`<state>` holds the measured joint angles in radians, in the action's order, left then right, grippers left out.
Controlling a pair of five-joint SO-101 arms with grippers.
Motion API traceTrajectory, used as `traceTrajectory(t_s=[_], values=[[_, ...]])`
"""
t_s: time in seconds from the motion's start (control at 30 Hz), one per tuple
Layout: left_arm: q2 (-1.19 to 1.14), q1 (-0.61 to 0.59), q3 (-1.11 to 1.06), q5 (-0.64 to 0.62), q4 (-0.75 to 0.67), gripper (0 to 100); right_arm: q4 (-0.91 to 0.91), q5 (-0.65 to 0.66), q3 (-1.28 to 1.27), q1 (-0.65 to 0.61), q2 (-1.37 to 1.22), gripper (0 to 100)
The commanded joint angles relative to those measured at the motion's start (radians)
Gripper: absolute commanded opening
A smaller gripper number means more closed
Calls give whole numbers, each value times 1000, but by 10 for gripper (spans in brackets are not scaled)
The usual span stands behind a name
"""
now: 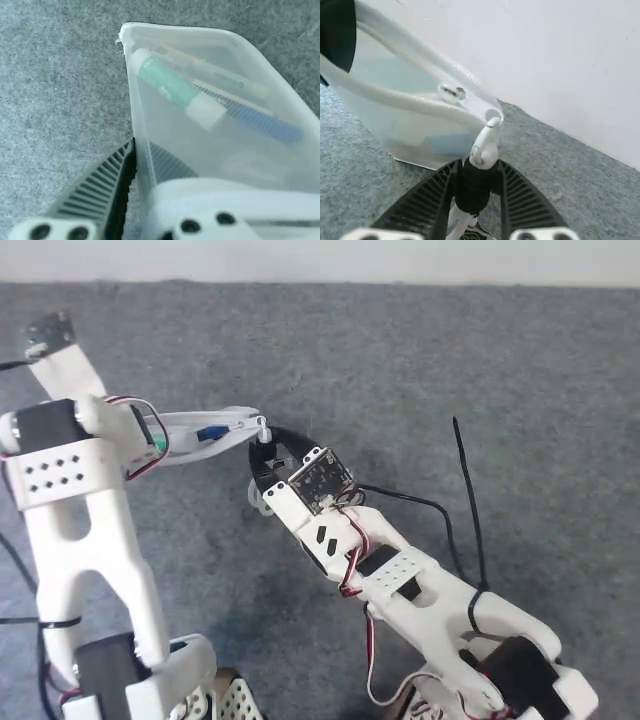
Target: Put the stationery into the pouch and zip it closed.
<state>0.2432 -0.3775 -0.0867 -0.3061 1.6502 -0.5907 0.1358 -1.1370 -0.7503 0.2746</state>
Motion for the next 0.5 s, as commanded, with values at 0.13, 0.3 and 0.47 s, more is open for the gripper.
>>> traceTrajectory(t_s=[0.13,0.3,0.47], values=[[-17,0,-16,-11,-18,10,-13,15,-23,4,64,6],[-17,0,-16,-11,-20,10,216,15,-57,4,228,5],[-14,-3,-31,-11,-48,10,515,72,-64,-1,417,5]])
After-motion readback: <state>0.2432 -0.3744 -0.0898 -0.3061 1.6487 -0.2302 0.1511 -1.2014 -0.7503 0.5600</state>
